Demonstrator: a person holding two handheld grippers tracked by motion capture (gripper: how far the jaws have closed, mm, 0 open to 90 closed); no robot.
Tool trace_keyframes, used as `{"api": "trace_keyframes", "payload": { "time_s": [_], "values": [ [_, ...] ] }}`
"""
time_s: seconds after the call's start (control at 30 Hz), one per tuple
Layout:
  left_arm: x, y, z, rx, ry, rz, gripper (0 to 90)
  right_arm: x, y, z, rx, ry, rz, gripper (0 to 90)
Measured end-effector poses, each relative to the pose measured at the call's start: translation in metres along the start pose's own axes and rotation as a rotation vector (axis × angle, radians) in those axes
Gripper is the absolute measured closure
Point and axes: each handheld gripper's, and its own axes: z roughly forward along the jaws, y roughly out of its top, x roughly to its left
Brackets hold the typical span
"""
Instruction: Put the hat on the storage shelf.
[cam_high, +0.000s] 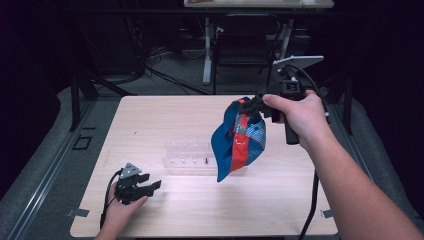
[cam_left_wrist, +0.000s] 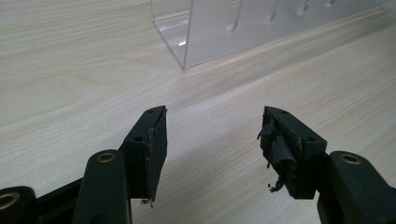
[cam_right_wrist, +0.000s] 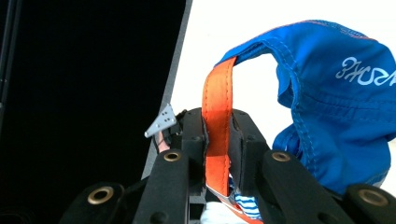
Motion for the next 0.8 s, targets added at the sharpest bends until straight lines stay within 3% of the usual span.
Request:
{"api": "trace_keyframes", "payload": {
  "time_s": [0.43,0.73,0.8],
  "values": [
    [0.0,0.0,0.0,0.0,-0.002,-0.001,41.5,0.012,0.019,0.026,-0.017,0.02,0.026,77.9],
    [0.001,0.0,0.0,-0.007,0.002,-0.001,41.5,0.007,0.031,0.048,-0.05,0.018,0.053,77.9],
    [0.001,0.0,0.0,-0.008,0.001,-0.002,41.5,0.006,0.033,0.048,-0.035,0.008,0.057,77.9]
  ]
}}
